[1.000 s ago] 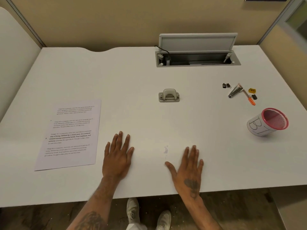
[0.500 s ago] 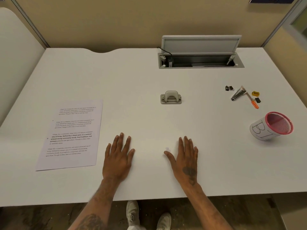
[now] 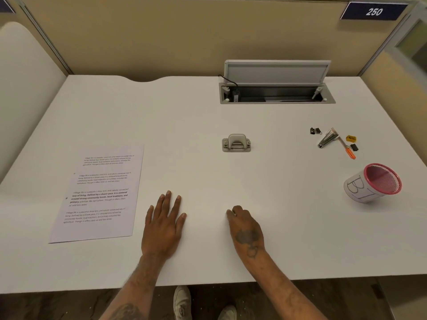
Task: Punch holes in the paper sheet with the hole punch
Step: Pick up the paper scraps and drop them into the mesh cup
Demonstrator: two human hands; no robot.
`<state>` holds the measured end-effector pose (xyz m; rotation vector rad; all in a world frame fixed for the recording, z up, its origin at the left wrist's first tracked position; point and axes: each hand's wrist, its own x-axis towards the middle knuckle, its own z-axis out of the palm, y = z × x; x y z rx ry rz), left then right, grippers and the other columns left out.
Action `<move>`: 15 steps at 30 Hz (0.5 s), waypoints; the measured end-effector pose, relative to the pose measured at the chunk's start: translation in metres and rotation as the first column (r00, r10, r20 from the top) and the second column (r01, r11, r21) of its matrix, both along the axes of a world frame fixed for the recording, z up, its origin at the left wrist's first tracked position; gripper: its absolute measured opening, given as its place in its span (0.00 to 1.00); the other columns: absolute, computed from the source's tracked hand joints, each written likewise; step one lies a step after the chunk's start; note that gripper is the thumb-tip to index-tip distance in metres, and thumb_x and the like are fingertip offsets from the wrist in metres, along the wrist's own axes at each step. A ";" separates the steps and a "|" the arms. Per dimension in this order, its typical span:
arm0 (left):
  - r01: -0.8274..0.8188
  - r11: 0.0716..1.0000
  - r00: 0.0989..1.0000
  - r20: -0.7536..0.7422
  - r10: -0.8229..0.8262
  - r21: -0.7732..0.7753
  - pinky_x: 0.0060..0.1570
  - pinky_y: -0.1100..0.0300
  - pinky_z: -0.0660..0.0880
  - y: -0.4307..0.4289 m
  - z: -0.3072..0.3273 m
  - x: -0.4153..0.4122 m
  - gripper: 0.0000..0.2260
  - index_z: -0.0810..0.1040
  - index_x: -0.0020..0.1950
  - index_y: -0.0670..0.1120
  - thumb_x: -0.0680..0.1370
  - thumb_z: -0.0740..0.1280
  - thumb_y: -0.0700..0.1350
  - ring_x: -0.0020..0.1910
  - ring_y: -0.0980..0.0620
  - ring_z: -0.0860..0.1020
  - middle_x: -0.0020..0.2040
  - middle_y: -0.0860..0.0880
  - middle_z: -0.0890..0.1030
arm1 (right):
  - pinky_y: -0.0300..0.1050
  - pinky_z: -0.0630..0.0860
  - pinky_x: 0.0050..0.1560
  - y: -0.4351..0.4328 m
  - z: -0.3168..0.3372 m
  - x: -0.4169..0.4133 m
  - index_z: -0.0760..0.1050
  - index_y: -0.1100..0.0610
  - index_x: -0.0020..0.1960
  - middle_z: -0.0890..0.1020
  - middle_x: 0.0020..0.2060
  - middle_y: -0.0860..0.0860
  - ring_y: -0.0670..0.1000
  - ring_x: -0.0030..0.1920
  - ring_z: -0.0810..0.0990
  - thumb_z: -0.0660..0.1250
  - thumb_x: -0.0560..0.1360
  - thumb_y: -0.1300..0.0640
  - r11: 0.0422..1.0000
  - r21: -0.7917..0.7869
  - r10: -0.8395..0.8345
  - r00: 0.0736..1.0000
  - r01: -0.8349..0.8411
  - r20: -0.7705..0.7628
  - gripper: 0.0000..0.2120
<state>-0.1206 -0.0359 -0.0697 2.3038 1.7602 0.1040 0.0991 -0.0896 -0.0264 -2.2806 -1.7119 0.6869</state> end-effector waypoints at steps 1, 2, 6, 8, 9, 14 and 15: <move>0.000 1.000 1.000 0.001 0.000 0.003 0.78 0.52 0.44 0.000 0.000 0.000 0.26 0.45 0.80 0.58 0.81 0.42 0.61 0.79 0.57 0.41 0.81 0.55 0.44 | 0.46 0.63 0.41 0.002 0.003 -0.002 0.71 0.61 0.52 0.74 0.48 0.58 0.57 0.46 0.72 0.56 0.80 0.63 0.999 -0.012 0.038 0.999 -0.038 0.030 0.05; 0.000 1.000 1.000 0.003 0.000 0.005 0.78 0.52 0.44 0.000 0.000 0.000 0.26 0.46 0.80 0.58 0.81 0.42 0.61 0.79 0.57 0.41 0.81 0.55 0.44 | 0.45 0.62 0.39 0.003 0.006 -0.003 0.70 0.60 0.47 0.72 0.44 0.58 0.55 0.44 0.69 0.58 0.79 0.66 0.999 0.003 0.050 0.998 -0.050 0.045 0.05; 0.001 1.000 1.000 0.007 -0.001 0.007 0.78 0.51 0.45 0.000 0.000 0.000 0.27 0.46 0.80 0.58 0.81 0.42 0.61 0.79 0.57 0.41 0.81 0.55 0.44 | 0.30 0.48 0.23 0.009 0.034 -0.008 0.55 0.52 0.29 0.62 0.22 0.46 0.45 0.18 0.67 0.77 0.42 0.72 0.986 0.134 0.074 0.984 -0.097 0.163 0.34; 0.002 1.000 1.000 0.018 -0.002 0.005 0.78 0.50 0.46 0.001 0.000 0.000 0.27 0.46 0.80 0.57 0.81 0.42 0.61 0.79 0.56 0.42 0.81 0.55 0.45 | 0.31 0.48 0.24 0.011 0.032 -0.006 0.53 0.51 0.25 0.65 0.16 0.46 0.43 0.14 0.66 0.71 0.34 0.72 0.972 0.183 0.098 0.962 -0.147 0.255 0.34; 0.001 1.000 1.000 0.022 -0.001 0.004 0.78 0.50 0.46 0.001 -0.001 0.000 0.27 0.47 0.80 0.57 0.81 0.43 0.61 0.79 0.56 0.43 0.81 0.55 0.45 | 0.31 0.47 0.24 0.010 0.030 -0.007 0.51 0.50 0.24 0.64 0.16 0.46 0.42 0.14 0.65 0.67 0.35 0.72 0.967 0.181 0.124 0.950 -0.181 0.286 0.31; -0.001 1.000 1.000 0.007 0.001 0.006 0.78 0.51 0.44 0.001 -0.002 -0.001 0.26 0.45 0.80 0.58 0.81 0.42 0.61 0.79 0.57 0.41 0.81 0.56 0.44 | 0.30 0.57 0.20 0.012 0.020 0.000 0.65 0.53 0.17 0.69 0.17 0.47 0.45 0.19 0.71 0.72 0.33 0.71 0.972 0.109 0.149 0.902 -0.210 0.405 0.22; -0.001 1.000 1.000 0.008 0.001 0.004 0.78 0.51 0.44 0.001 -0.002 -0.001 0.26 0.45 0.80 0.58 0.81 0.42 0.61 0.79 0.57 0.41 0.81 0.56 0.44 | 0.31 0.61 0.20 0.011 0.017 0.002 0.69 0.54 0.18 0.71 0.18 0.47 0.46 0.20 0.72 0.74 0.33 0.70 0.971 0.094 0.163 0.891 -0.222 0.423 0.21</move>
